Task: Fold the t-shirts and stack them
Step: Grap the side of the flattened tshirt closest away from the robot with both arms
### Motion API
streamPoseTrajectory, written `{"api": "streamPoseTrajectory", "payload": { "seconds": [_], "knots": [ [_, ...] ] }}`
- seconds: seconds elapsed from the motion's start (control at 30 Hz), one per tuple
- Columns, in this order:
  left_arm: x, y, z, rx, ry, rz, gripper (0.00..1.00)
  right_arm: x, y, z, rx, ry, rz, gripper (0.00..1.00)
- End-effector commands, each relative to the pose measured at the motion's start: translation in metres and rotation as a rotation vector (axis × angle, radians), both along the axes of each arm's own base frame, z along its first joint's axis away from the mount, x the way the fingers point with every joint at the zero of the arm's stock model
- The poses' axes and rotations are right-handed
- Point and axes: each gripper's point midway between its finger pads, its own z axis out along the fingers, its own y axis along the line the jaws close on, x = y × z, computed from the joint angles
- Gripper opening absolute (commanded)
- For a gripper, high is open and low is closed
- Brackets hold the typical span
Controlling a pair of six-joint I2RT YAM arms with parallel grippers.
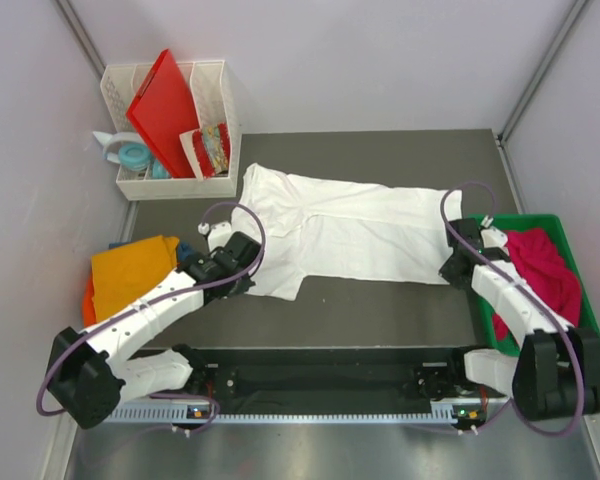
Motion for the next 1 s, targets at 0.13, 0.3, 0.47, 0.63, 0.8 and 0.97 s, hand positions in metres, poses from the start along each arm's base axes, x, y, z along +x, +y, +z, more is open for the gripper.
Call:
{"api": "streamPoseTrajectory", "payload": {
  "seconds": [0.13, 0.3, 0.47, 0.63, 0.8, 0.97],
  "knots": [
    [-0.015, 0.001, 0.011, -0.037, 0.041, 0.033, 0.00, -0.037, 0.014, 0.020, 0.043, 0.022, 0.015, 0.00],
    [-0.031, -0.003, 0.012, -0.081, 0.074, 0.018, 0.00, -0.049, 0.021, 0.011, 0.050, 0.052, 0.028, 0.00],
    [-0.033, -0.005, 0.022, -0.105, 0.040, 0.020, 0.00, -0.041, 0.023, 0.020, 0.054, 0.009, 0.032, 0.00],
    [-0.008, -0.011, 0.056, -0.115, -0.107, 0.001, 0.00, -0.023, 0.017, 0.040, 0.005, -0.038, 0.040, 0.00],
    [0.026, -0.017, 0.076, -0.054, -0.229, -0.022, 0.00, 0.001, 0.015, 0.056, -0.035, -0.070, 0.063, 0.00],
    [0.062, -0.030, 0.097, -0.014, -0.338, -0.052, 0.00, 0.021, 0.008, 0.067, -0.104, -0.085, 0.070, 0.00]
  ]
}}
